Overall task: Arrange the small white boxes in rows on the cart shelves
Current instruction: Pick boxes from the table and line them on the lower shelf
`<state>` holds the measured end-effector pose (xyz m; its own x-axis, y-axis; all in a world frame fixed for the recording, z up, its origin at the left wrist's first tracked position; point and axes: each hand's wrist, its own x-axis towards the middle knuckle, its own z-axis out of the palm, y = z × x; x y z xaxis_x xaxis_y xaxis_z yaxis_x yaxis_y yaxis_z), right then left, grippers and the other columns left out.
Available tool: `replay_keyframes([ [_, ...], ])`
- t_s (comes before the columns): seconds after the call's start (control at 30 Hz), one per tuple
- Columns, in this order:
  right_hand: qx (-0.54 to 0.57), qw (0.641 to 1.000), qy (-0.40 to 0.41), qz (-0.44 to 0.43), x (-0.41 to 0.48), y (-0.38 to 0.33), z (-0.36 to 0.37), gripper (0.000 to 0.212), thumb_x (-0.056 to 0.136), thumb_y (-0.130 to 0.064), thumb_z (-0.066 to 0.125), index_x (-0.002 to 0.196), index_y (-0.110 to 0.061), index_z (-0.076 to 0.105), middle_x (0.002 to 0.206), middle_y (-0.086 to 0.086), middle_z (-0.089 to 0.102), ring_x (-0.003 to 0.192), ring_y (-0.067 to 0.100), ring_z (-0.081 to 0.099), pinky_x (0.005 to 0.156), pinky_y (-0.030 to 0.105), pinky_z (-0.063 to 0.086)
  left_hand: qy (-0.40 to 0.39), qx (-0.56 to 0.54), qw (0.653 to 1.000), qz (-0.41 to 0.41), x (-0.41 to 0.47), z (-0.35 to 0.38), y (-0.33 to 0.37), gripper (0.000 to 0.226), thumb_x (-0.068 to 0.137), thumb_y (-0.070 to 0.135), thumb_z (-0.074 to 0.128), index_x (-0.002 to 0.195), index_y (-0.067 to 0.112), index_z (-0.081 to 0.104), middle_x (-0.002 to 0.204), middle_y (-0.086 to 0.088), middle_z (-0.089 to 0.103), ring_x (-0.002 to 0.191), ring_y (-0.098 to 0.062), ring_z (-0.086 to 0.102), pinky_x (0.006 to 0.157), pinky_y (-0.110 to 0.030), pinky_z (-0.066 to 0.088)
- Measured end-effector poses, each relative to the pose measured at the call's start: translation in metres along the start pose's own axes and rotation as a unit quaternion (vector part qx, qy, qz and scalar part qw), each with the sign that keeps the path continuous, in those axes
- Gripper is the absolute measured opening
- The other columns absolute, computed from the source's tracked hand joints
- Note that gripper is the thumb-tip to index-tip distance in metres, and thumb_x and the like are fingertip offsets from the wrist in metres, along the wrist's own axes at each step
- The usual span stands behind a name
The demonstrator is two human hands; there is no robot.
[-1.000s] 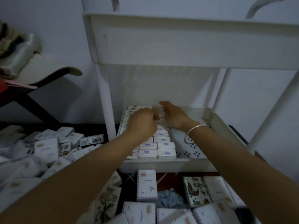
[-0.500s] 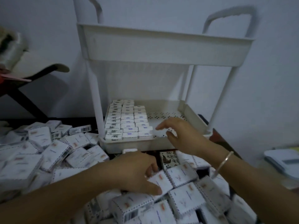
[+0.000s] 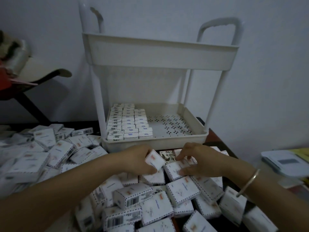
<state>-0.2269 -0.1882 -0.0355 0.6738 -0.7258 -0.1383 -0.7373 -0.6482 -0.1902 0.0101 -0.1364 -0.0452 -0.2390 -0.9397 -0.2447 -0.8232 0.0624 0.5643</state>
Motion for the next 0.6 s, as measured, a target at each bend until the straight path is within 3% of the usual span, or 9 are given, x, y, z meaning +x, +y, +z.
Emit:
replay_keyframes([
  [0.17,0.069,0.997,0.001,0.020,0.005,0.004,0.004,0.045,0.069,-0.058,0.076,0.103,-0.044,0.050,0.106,-0.024,0.052,0.097,-0.004,0.050,0.082,0.016,0.043,0.058,-0.087,0.994,-0.034,0.002,-0.015,-0.005,0.030,0.081,0.031,0.074,0.097,0.029,0.049,0.098,0.007,0.059,0.086,-0.006,0.058,0.065,-0.021,0.047],
  [0.27,0.114,0.993,0.015,0.016,0.008,0.006,0.006,0.043,0.068,-0.055,0.078,0.098,-0.043,0.050,0.103,-0.021,0.058,0.094,-0.002,0.055,0.081,0.020,0.049,0.090,-0.112,0.989,-0.039,0.004,-0.022,-0.008,0.037,0.076,0.034,0.079,0.102,0.027,0.054,0.101,0.004,0.062,0.091,-0.013,0.061,0.074,-0.027,0.053],
  [0.37,0.189,0.980,0.063,-0.005,0.011,0.006,0.003,0.034,0.073,-0.046,0.077,0.099,-0.039,0.056,0.093,-0.016,0.063,0.080,-0.004,0.059,0.069,0.019,0.051,0.125,-0.128,0.983,-0.041,0.009,-0.026,-0.011,0.048,0.072,0.041,0.081,0.110,0.025,0.055,0.107,0.002,0.063,0.095,-0.017,0.063,0.084,-0.035,0.056],
  [0.43,0.243,0.966,0.091,-0.012,0.016,0.007,0.000,0.027,0.080,-0.037,0.075,0.102,-0.035,0.060,0.097,-0.012,0.067,0.082,-0.001,0.064,0.071,0.024,0.056,0.160,-0.131,0.978,-0.038,0.013,-0.030,-0.011,0.048,0.072,0.041,0.082,0.108,0.025,0.055,0.109,0.003,0.065,0.096,-0.018,0.065,0.086,-0.042,0.056],
  [0.5,0.303,0.947,0.102,-0.007,0.021,0.007,-0.004,0.025,0.084,-0.032,0.070,0.107,-0.033,0.061,0.100,-0.007,0.069,0.081,0.008,0.069,0.064,0.027,0.058,0.189,-0.140,0.971,-0.032,0.018,-0.035,-0.010,0.046,0.072,0.040,0.082,0.106,0.026,0.054,0.106,0.006,0.066,0.091,-0.015,0.066,0.081,-0.041,0.058],
  [0.6,0.351,0.930,0.111,-0.008,0.033,0.008,-0.010,0.021,0.090,-0.032,0.064,0.111,-0.032,0.060,0.101,-0.006,0.068,0.074,0.007,0.069,0.057,0.023,0.054,0.215,-0.155,0.964,-0.034,0.028,-0.047,-0.010,0.046,0.070,0.037,0.084,0.102,0.031,0.052,0.098,0.007,0.068,0.085,-0.011,0.067,0.076,-0.035,0.058],
])
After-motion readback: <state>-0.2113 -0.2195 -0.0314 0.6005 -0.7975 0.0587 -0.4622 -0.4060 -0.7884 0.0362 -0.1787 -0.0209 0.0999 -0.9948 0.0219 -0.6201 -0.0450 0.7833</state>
